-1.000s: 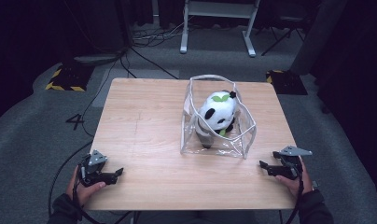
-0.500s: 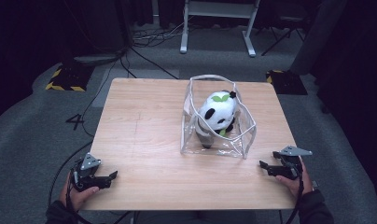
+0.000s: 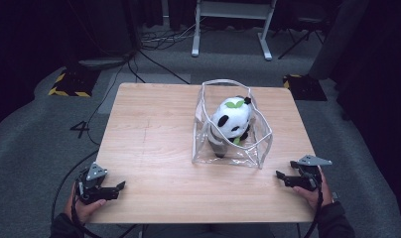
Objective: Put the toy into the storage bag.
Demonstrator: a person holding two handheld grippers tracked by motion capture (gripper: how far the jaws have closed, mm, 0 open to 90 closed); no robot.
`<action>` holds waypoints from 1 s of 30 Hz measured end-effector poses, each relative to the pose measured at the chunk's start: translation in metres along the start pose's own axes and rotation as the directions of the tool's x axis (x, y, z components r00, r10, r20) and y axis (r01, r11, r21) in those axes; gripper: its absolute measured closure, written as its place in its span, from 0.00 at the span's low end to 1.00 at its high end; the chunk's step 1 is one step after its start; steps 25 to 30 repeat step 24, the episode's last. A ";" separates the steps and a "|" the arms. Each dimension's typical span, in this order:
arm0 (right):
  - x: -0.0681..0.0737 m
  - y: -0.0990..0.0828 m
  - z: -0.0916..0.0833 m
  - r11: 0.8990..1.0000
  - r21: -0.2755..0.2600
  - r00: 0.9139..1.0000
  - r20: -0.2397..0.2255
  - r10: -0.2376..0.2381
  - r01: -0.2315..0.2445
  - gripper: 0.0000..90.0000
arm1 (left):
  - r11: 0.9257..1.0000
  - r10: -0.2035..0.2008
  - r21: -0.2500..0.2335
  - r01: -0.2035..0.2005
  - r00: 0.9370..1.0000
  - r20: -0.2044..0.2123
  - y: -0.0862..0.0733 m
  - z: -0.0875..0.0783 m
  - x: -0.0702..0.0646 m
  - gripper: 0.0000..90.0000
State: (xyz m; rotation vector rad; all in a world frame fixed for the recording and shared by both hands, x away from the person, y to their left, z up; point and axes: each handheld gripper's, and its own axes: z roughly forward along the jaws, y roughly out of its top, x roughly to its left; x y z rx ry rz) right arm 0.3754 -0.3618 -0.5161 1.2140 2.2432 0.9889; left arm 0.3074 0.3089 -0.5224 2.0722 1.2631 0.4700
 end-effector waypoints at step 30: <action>0.000 0.000 0.000 1.000 0.000 1.000 -0.001 0.000 0.000 0.23 | 1.000 0.006 -0.001 -0.006 1.000 0.000 0.001 0.001 -0.001 0.18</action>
